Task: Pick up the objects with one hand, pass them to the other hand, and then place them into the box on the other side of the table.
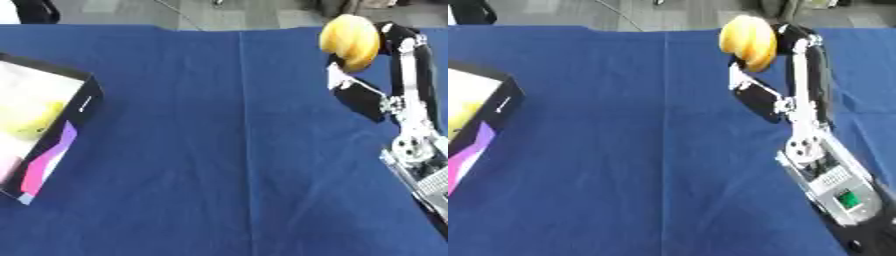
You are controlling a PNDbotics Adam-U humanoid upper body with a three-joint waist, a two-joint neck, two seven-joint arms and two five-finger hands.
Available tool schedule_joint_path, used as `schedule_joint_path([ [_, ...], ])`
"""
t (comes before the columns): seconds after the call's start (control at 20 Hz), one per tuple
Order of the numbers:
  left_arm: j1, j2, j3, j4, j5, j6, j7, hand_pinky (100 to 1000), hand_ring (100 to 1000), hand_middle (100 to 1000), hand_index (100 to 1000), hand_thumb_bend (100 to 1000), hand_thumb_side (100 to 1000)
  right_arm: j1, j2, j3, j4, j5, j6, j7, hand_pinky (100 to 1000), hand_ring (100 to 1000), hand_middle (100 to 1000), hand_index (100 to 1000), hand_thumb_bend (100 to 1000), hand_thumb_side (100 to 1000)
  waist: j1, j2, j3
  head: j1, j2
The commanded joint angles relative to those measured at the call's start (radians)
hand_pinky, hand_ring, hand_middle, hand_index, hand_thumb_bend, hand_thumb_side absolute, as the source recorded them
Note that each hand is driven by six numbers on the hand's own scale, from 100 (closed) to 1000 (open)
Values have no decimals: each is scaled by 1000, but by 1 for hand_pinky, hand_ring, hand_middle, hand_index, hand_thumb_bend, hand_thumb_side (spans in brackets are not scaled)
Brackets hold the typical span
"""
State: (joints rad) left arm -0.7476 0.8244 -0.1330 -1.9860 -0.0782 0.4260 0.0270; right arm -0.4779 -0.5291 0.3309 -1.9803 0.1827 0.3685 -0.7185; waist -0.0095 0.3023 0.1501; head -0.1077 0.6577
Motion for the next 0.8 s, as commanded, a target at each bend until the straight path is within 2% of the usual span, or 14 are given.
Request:
schedule_joint_path([
  [0.05,-58,43,-28,-14,-58,13,-141,828,777,751,845,651,532,-31,19,45,-20,-32,6,-76,710,513,424,559,100,100,5,-27,3,6,5],
  [0.5,-189,38,-154,-14,-194,75,-497,839,804,781,865,623,541,-79,68,120,-20,-44,31,-45,709,514,432,570,100,100,10,-30,10,12,18],
  [0.8,-252,32,-238,-14,-215,124,-675,855,826,818,921,611,515,-116,82,144,-20,-70,48,-18,709,516,437,575,100,107,13,-33,16,7,29],
])
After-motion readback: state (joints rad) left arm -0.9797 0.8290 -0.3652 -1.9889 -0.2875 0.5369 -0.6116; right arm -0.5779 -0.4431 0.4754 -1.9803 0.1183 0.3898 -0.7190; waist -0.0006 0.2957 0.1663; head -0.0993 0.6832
